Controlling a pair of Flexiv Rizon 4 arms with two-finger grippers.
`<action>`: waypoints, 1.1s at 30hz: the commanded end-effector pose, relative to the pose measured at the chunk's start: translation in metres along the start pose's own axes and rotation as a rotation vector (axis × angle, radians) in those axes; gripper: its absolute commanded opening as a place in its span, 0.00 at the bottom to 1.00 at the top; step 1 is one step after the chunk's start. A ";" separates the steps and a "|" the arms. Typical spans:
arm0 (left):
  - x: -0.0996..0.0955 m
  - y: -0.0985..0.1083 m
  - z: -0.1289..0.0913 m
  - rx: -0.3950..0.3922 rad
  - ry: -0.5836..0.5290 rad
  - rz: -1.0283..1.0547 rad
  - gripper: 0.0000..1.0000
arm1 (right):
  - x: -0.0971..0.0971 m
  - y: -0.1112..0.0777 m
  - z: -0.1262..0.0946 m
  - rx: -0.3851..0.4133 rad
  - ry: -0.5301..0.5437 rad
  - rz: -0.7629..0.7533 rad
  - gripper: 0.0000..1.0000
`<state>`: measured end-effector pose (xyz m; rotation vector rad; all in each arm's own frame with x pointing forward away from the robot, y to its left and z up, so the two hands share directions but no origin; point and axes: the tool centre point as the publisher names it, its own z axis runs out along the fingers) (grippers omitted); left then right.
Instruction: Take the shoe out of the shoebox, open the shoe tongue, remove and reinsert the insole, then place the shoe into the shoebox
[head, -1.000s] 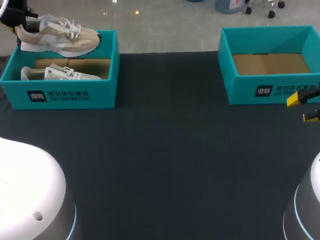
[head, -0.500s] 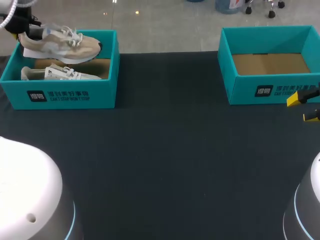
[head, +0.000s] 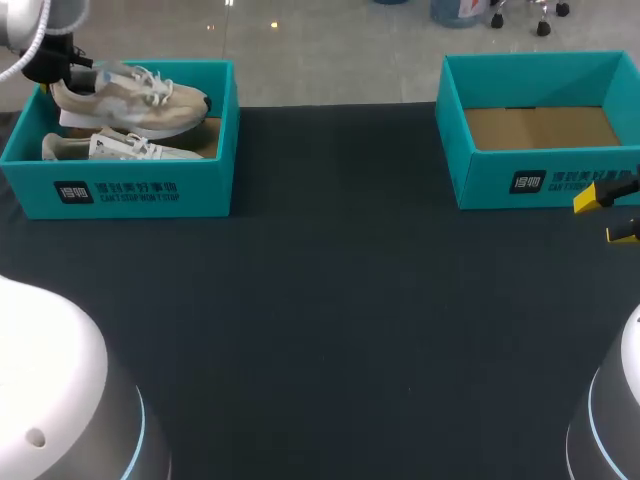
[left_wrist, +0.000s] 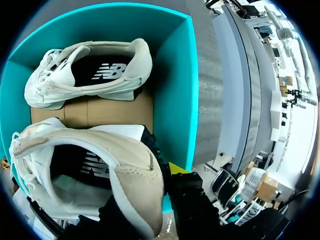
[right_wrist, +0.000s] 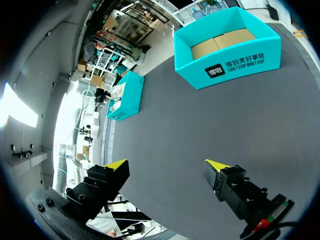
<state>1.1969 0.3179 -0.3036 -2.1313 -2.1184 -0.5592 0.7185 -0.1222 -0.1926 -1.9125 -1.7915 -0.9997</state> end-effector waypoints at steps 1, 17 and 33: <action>-0.006 0.011 0.017 0.013 -0.002 -0.004 0.00 | 0.000 0.000 0.001 0.000 -0.003 0.001 1.00; -0.021 0.020 0.066 0.099 -0.003 0.001 0.00 | 0.000 0.000 0.001 0.000 -0.003 0.001 1.00; -0.027 0.016 0.074 0.127 -0.061 0.067 0.47 | 0.000 0.000 0.001 0.000 -0.003 0.001 1.00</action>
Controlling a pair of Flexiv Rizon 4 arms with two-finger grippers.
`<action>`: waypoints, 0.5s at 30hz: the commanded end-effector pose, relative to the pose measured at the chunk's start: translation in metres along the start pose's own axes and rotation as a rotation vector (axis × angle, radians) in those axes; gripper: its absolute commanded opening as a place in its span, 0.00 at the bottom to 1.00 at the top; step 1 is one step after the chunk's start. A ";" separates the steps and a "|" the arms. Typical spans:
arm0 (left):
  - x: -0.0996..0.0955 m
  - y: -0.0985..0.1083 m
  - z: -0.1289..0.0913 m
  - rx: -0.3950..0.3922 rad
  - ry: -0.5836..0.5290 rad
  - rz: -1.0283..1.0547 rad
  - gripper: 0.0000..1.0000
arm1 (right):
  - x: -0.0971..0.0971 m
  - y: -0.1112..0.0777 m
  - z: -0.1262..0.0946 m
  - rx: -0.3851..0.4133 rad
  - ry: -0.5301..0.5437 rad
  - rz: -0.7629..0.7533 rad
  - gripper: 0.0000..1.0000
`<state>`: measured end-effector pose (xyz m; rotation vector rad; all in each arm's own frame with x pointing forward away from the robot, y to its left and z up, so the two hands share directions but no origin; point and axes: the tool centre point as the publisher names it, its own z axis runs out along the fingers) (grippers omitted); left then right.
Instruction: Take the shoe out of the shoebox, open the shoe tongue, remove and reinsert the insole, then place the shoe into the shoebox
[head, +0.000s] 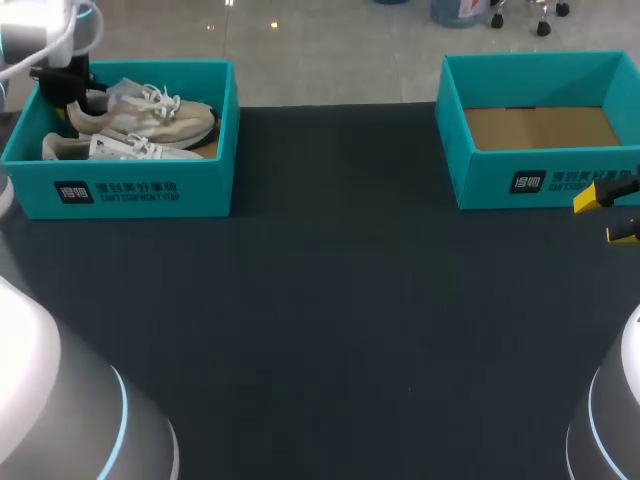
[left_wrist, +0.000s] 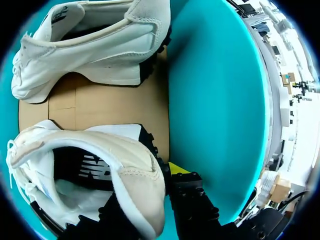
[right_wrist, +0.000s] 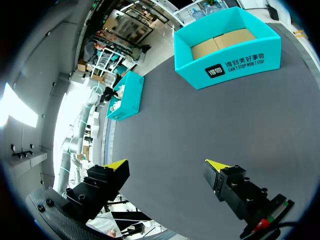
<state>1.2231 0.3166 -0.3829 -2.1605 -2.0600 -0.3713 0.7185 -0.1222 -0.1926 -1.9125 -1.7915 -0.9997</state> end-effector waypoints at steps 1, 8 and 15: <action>0.000 0.004 -0.007 0.012 -0.008 0.015 0.58 | 0.000 0.000 0.001 0.000 -0.003 0.001 1.00; -0.001 0.002 -0.031 -0.014 -0.046 0.027 1.00 | 0.000 0.000 0.001 0.000 -0.003 0.001 1.00; -0.002 0.001 -0.060 -0.037 -0.116 0.045 1.00 | 0.000 0.000 0.001 0.000 -0.003 0.001 1.00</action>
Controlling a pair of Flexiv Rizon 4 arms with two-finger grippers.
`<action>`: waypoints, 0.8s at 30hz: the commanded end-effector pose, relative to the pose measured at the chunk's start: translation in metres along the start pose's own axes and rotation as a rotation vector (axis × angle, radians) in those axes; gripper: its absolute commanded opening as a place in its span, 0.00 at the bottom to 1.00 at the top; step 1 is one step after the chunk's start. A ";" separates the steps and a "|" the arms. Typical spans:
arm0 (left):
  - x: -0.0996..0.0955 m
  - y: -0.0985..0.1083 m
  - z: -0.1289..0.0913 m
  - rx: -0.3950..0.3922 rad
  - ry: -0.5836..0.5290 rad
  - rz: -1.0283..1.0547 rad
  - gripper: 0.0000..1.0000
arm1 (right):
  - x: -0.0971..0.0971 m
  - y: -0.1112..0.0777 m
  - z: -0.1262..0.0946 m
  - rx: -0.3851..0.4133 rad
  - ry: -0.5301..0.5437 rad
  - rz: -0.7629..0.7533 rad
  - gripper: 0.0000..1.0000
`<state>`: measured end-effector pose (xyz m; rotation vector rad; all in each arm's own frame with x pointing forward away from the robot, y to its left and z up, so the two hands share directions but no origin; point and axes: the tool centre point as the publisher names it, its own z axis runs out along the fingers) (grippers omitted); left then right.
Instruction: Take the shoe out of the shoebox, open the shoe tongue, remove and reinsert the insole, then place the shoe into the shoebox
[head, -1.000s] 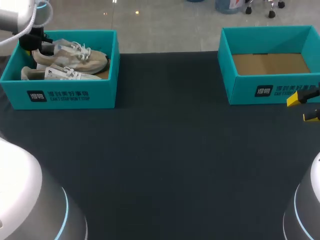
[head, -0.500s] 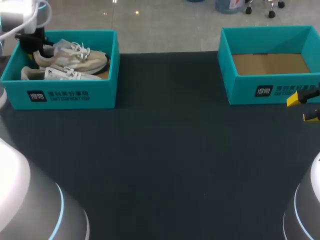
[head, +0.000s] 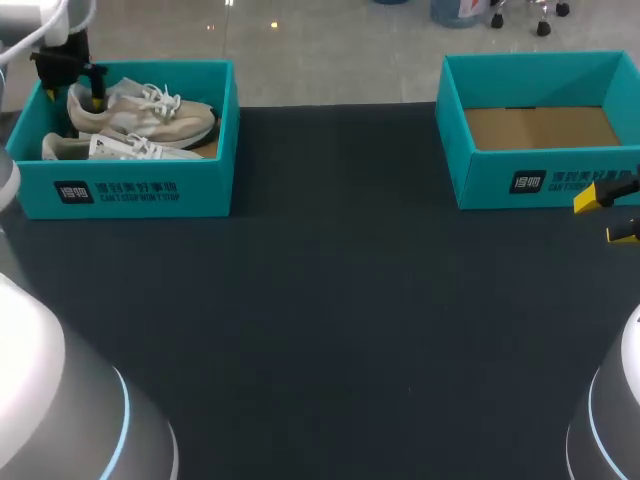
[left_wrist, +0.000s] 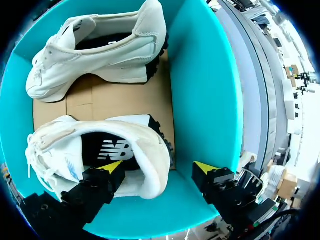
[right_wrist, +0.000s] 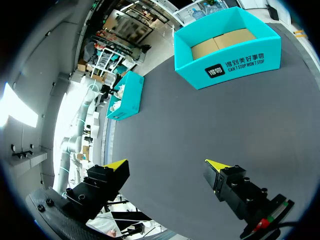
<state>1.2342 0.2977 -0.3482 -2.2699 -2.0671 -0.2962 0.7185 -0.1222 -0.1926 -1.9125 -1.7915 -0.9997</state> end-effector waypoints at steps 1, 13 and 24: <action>0.003 -0.013 -0.028 -0.024 -0.020 0.008 1.00 | 0.000 0.000 0.001 0.000 -0.003 0.001 1.00; -0.001 -0.030 -0.094 -0.053 -0.054 -0.041 1.00 | 0.000 0.000 0.001 0.000 -0.003 0.001 1.00; -0.003 -0.033 -0.104 -0.063 0.004 0.023 1.00 | 0.000 0.000 0.001 0.000 -0.003 0.001 1.00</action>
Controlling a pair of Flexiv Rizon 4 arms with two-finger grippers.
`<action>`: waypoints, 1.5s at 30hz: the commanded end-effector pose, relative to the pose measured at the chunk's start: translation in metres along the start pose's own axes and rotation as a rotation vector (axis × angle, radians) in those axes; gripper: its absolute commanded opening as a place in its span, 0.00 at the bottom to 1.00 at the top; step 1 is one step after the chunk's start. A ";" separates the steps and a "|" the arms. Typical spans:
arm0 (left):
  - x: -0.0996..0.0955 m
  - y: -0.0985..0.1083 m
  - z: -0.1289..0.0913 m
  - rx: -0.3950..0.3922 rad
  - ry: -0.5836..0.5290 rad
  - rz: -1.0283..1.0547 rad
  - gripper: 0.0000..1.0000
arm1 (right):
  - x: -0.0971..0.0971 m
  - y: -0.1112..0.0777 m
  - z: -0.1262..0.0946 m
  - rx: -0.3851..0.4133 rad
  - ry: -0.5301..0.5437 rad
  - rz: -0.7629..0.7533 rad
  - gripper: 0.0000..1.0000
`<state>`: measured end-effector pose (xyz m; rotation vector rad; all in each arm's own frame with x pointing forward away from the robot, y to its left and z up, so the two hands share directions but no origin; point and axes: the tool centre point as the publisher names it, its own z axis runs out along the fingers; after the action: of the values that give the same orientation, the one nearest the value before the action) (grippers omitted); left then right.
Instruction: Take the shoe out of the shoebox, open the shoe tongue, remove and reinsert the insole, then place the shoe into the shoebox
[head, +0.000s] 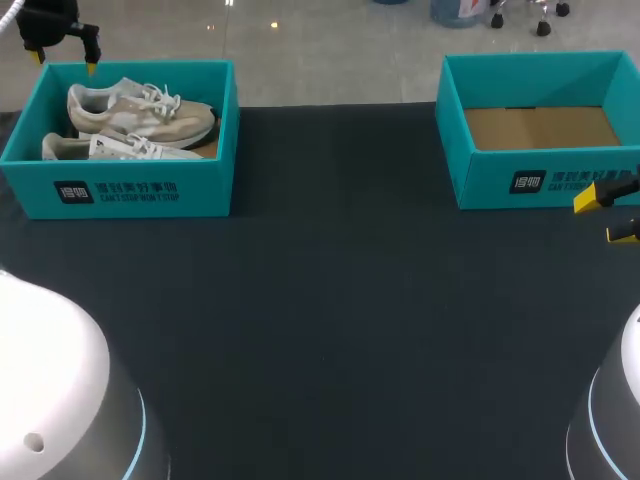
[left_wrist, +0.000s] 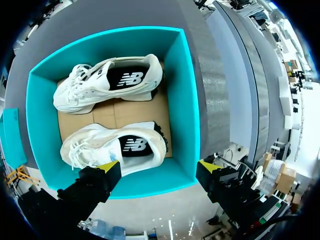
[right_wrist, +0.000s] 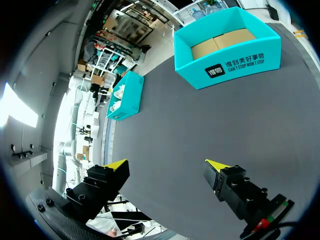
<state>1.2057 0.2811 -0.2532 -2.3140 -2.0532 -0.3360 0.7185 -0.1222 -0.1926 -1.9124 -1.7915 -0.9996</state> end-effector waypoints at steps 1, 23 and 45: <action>-0.001 -0.015 -0.006 -0.024 0.006 0.001 1.00 | 0.000 0.000 0.001 0.000 -0.003 0.001 1.00; 0.006 -0.070 -0.021 0.011 -0.129 0.048 1.00 | 0.000 0.000 0.001 0.000 -0.003 0.001 1.00; -0.020 -0.124 -0.022 0.041 -0.152 0.095 1.00 | 0.000 0.000 0.001 0.000 -0.003 0.001 1.00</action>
<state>1.0856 0.2742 -0.2507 -2.4615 -1.9734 -0.0866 0.7185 -0.1222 -0.1925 -1.9125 -1.7915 -0.9996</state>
